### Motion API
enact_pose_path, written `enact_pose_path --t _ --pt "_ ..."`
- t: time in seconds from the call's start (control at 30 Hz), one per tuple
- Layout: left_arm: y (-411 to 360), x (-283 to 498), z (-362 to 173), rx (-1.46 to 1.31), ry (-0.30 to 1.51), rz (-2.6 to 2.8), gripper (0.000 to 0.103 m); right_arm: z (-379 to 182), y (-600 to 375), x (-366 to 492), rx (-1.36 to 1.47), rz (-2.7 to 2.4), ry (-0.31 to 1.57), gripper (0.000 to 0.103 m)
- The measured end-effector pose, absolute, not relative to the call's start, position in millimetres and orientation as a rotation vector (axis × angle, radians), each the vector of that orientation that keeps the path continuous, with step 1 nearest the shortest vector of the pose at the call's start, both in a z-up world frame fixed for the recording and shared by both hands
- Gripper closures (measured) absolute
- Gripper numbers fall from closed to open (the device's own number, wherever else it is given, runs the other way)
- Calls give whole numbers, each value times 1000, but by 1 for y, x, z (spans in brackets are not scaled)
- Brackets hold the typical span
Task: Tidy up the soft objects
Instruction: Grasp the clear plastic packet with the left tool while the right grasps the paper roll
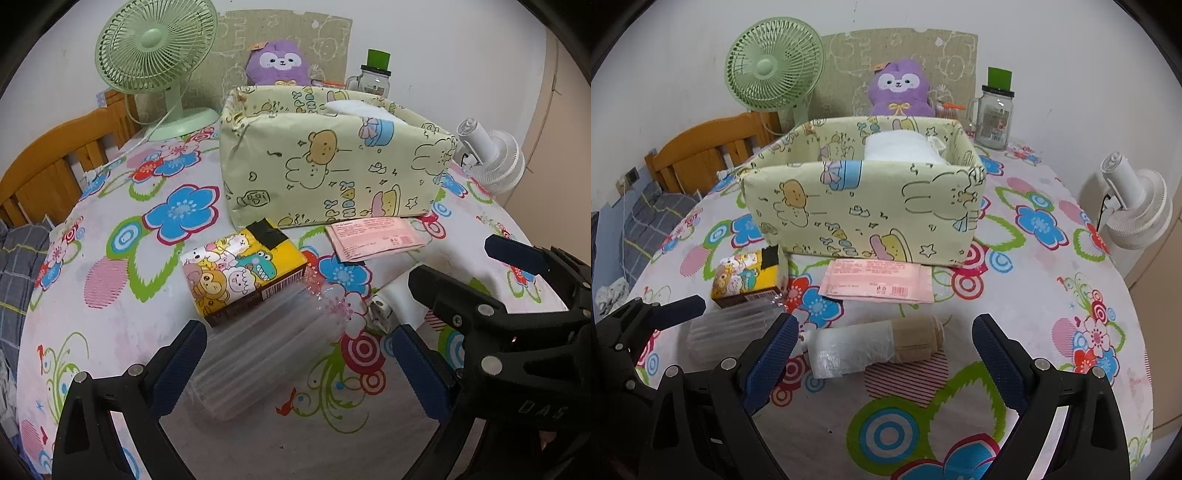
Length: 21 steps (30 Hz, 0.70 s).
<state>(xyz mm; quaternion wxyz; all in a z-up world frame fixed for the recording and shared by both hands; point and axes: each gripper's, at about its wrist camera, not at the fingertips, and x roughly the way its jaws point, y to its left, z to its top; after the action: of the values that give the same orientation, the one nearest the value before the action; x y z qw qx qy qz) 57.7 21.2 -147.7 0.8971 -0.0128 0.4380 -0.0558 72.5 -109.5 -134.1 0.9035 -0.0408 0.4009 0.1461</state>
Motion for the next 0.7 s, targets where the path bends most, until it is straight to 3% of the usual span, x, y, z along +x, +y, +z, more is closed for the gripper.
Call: enact_pose_path --t 0.33,0.7 --pt "17 57 -155 17 893 -89 10 -149 -104 79 -106 308 871 6" --pt "25 69 -165 13 942 -82 7 -162 -100 91 -89 354 938 6"
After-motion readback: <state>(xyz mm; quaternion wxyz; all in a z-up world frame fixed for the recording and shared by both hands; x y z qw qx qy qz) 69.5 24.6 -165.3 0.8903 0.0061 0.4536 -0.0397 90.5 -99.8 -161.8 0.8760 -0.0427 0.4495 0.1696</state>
